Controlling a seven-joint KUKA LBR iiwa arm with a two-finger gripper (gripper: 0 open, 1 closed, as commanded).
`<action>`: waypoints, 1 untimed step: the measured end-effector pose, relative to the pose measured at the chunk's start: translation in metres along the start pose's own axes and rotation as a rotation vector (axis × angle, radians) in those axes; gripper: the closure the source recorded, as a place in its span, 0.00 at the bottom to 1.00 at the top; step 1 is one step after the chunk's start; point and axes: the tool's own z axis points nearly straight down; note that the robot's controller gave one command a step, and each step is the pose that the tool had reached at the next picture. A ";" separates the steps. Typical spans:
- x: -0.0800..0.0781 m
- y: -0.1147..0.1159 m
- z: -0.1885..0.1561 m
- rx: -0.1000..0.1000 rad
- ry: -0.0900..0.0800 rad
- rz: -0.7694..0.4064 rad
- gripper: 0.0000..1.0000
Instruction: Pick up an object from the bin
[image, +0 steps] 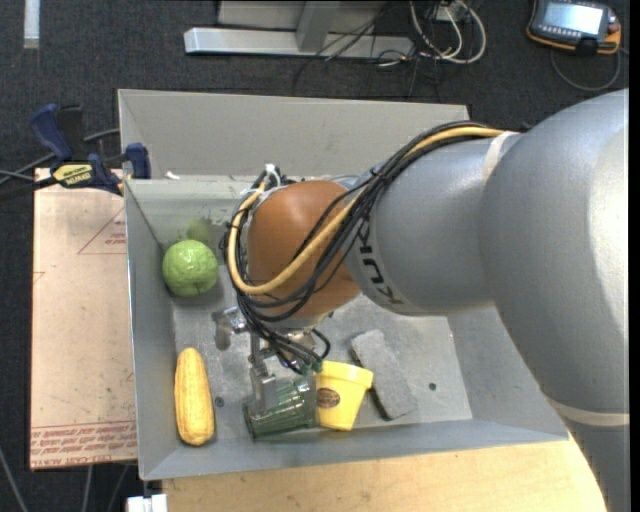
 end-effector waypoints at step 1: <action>0.023 -0.032 0.015 -0.005 -0.002 0.054 0.00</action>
Offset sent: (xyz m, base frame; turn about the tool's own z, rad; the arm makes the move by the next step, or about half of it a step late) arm -0.0045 -0.0475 -0.0459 -0.2759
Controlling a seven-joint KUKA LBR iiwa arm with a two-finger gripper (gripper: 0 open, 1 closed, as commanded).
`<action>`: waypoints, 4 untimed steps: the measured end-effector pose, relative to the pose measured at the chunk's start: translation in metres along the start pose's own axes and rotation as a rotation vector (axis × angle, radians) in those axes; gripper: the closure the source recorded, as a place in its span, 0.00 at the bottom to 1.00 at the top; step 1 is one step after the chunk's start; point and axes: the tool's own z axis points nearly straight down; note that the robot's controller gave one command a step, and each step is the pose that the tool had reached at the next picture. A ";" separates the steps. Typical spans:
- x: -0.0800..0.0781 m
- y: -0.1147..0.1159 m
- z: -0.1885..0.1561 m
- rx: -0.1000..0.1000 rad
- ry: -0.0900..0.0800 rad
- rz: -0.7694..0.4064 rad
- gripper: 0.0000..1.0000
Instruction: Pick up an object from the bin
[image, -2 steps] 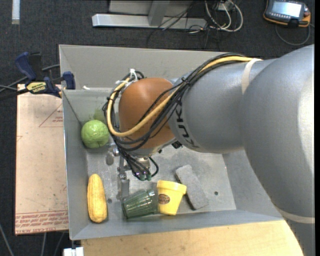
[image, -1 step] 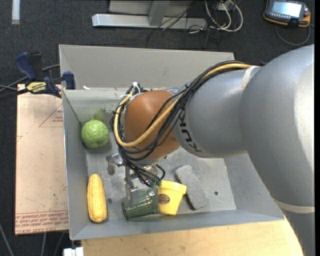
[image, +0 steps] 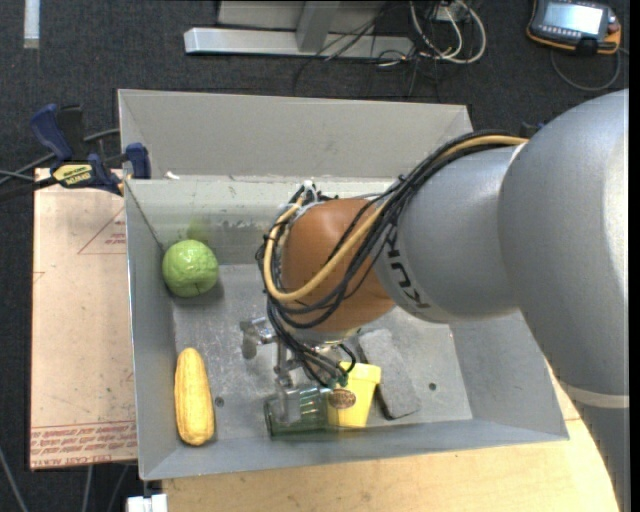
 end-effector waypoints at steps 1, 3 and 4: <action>0.002 -0.020 0.014 0.005 0.002 -0.205 0.00; 0.034 -0.057 0.019 0.002 0.000 -0.259 0.00; 0.029 -0.077 0.014 -0.001 -0.003 -0.252 0.00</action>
Offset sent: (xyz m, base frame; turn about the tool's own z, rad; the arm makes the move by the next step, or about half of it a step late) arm -0.0207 -0.0694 -0.0319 -0.3695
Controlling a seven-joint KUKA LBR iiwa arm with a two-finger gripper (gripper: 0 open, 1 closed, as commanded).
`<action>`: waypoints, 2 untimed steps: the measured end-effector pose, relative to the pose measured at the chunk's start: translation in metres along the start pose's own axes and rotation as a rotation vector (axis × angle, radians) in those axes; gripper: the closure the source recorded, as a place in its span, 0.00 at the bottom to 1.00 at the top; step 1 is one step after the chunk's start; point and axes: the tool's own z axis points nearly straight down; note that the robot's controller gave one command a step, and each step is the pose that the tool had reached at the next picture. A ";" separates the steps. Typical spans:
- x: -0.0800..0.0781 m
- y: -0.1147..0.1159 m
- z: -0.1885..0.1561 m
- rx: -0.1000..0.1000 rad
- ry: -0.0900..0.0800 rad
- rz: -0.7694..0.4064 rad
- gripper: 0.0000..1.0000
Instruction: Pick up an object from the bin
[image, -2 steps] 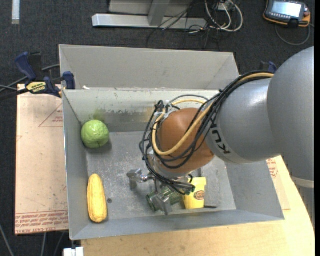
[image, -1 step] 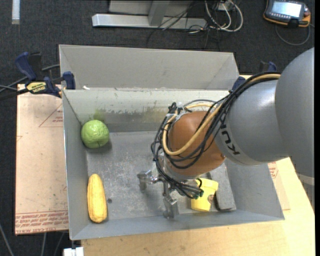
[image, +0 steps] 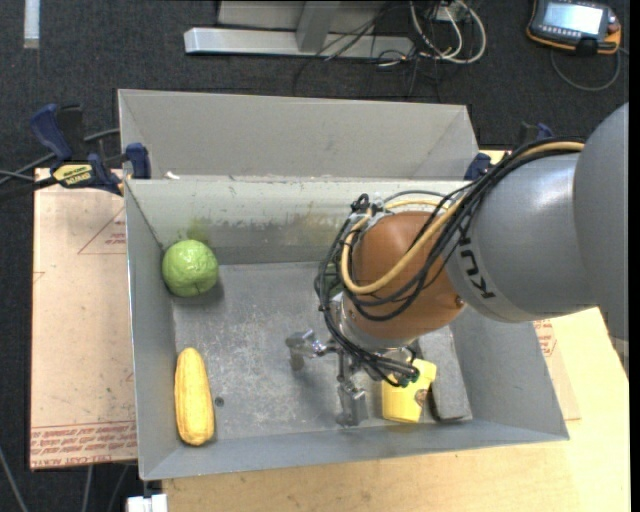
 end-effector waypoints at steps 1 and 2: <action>0.001 -0.006 -0.001 0.001 -0.003 -0.053 0.00; 0.023 -0.032 -0.007 -0.001 0.000 -0.143 0.00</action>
Offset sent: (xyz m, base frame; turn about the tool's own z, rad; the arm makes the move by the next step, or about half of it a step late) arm -0.0035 -0.0661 0.0167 -0.1443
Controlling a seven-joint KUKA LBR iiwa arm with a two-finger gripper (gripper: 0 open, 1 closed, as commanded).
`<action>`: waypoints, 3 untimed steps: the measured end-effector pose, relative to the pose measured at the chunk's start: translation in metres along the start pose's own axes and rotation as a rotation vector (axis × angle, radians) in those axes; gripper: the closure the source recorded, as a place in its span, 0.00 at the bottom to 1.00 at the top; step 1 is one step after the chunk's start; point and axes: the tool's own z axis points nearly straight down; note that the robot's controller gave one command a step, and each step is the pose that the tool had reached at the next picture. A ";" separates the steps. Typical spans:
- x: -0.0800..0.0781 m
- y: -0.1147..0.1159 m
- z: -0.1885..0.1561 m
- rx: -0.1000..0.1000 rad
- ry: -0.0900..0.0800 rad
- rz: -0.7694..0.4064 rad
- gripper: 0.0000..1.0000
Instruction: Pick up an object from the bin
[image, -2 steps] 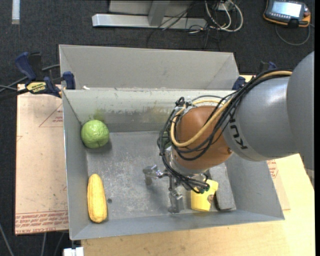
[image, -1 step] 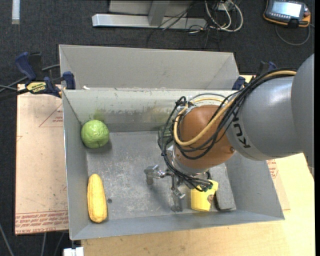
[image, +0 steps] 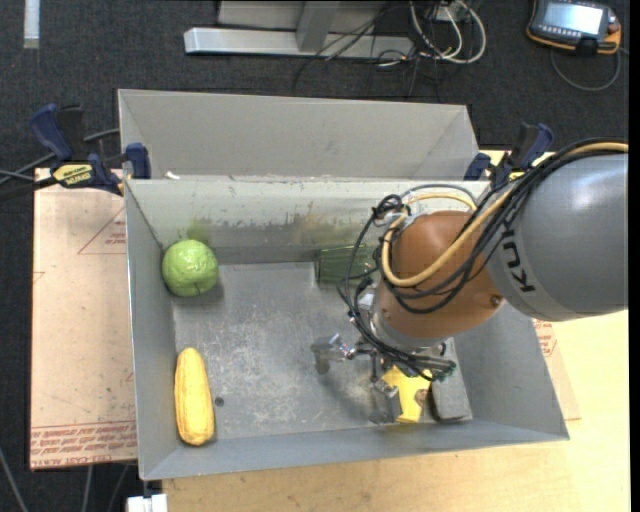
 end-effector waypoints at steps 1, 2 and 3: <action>0.002 -0.043 -0.007 0.001 -0.003 0.098 0.00; 0.018 -0.047 -0.007 0.003 -0.006 0.286 0.00; 0.043 -0.062 -0.021 -0.002 -0.002 0.463 0.00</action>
Offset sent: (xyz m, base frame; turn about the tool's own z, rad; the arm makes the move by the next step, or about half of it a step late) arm -0.0186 -0.0587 0.0040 0.4696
